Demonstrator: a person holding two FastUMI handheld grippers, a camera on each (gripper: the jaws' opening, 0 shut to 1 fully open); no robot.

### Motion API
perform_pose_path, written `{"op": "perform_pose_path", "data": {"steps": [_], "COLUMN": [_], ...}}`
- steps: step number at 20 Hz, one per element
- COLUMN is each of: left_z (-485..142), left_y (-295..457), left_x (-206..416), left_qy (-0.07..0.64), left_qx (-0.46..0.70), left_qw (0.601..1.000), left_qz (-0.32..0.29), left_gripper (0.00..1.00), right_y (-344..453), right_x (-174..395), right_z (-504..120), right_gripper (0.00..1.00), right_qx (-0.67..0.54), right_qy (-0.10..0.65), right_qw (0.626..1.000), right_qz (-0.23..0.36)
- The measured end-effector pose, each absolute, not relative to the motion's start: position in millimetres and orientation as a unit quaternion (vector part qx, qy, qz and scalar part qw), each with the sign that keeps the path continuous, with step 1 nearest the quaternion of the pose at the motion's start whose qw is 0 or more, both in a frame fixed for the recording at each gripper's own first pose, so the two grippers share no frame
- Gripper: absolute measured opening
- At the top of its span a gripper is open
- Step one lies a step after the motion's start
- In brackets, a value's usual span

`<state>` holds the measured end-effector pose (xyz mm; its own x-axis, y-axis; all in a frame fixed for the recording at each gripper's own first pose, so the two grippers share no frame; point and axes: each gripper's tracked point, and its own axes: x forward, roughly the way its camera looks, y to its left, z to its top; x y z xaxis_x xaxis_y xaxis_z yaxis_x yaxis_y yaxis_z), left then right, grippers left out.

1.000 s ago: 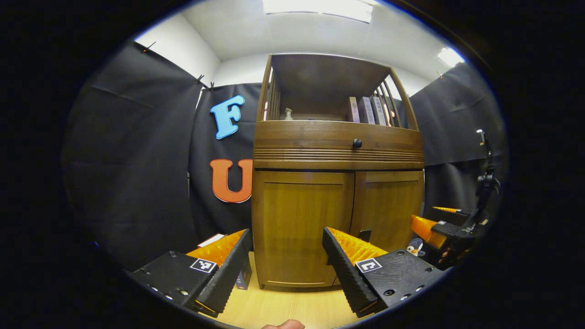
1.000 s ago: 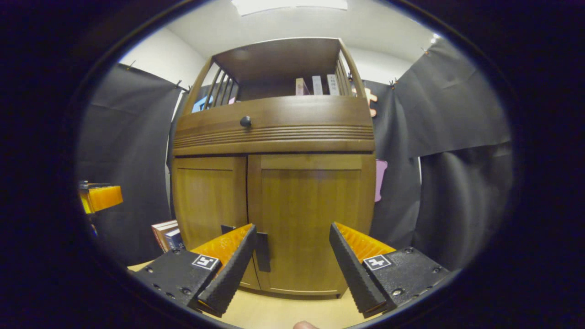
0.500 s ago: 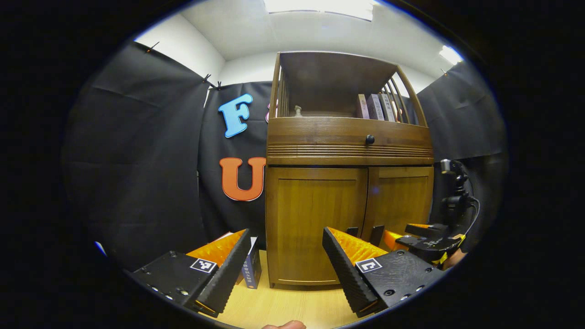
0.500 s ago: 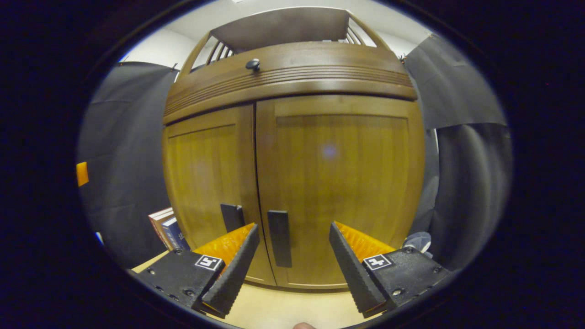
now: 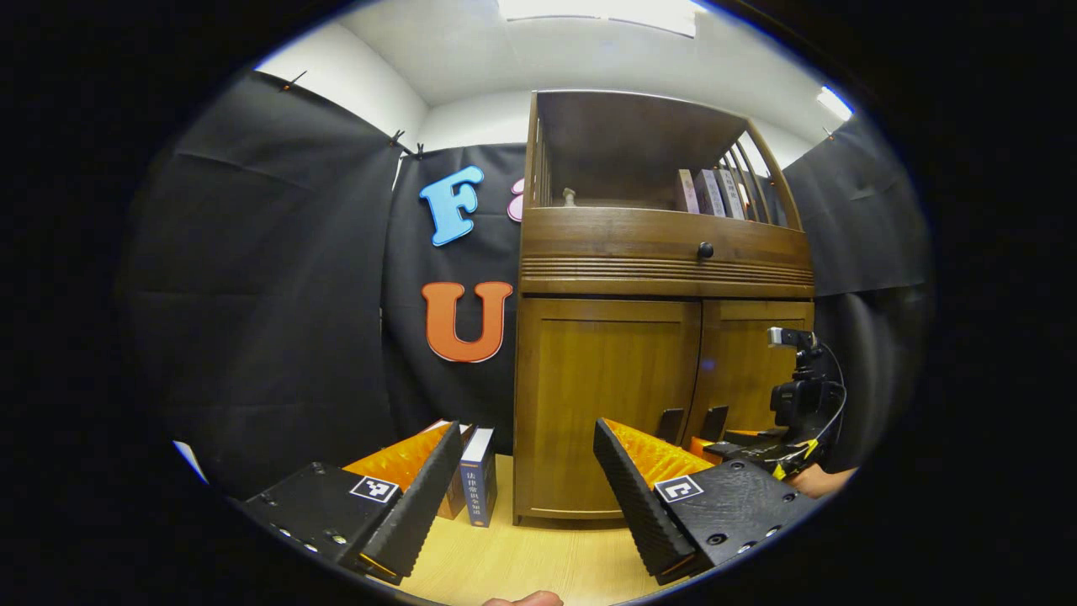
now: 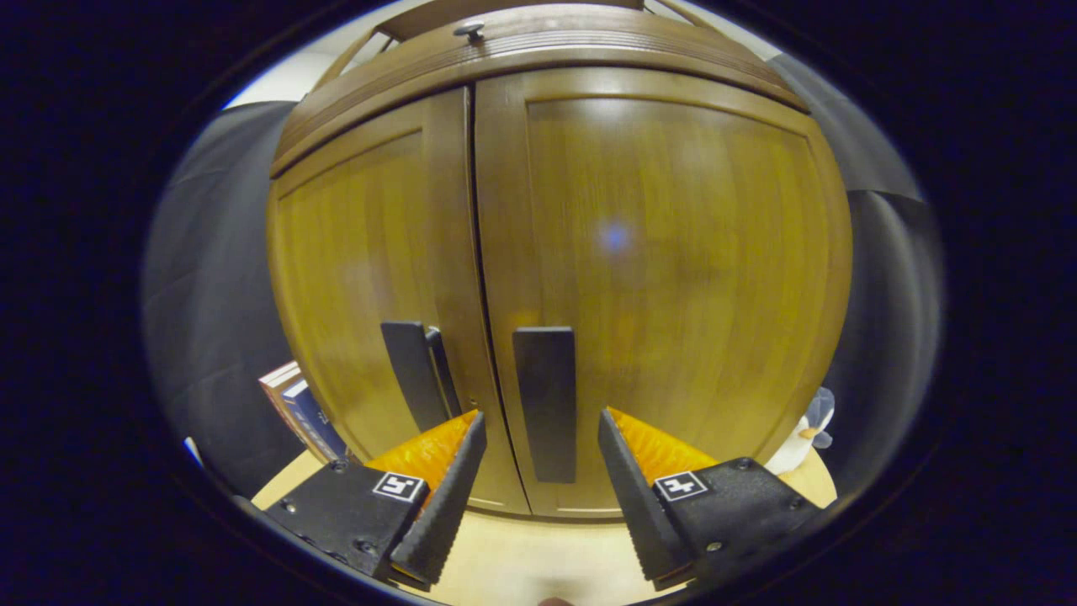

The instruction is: Open the right door of the double-door shoe cabinet with the right hand, and open the left door with the left hand.

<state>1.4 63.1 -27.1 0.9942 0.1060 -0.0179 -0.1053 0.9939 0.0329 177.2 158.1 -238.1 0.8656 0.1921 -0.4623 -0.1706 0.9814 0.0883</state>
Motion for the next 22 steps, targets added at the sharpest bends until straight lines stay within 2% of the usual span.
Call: {"op": "perform_pose_path", "data": {"steps": [15,19,22], "left_z": [-28,-24,-29], "left_y": [75,79,71], "left_x": [-12,-17,-21], "left_qy": [0.009,0.005,0.015], "left_qx": [0.033,0.027,0.003], "left_qw": [0.997,0.997,0.998], "left_qz": [0.063,0.072,0.067], "left_gripper": [0.95,0.94,0.95], "right_y": [162,162,161], "right_x": [202,202,200], "right_z": [-246,-246,-246], "right_gripper": [0.38,0.31,0.30], "right_qx": [0.009,0.011,0.010], "right_qy": [0.200,0.199,0.206], "right_qw": [0.978,0.978,0.976], "right_qz": [0.062,0.065,0.071]}}
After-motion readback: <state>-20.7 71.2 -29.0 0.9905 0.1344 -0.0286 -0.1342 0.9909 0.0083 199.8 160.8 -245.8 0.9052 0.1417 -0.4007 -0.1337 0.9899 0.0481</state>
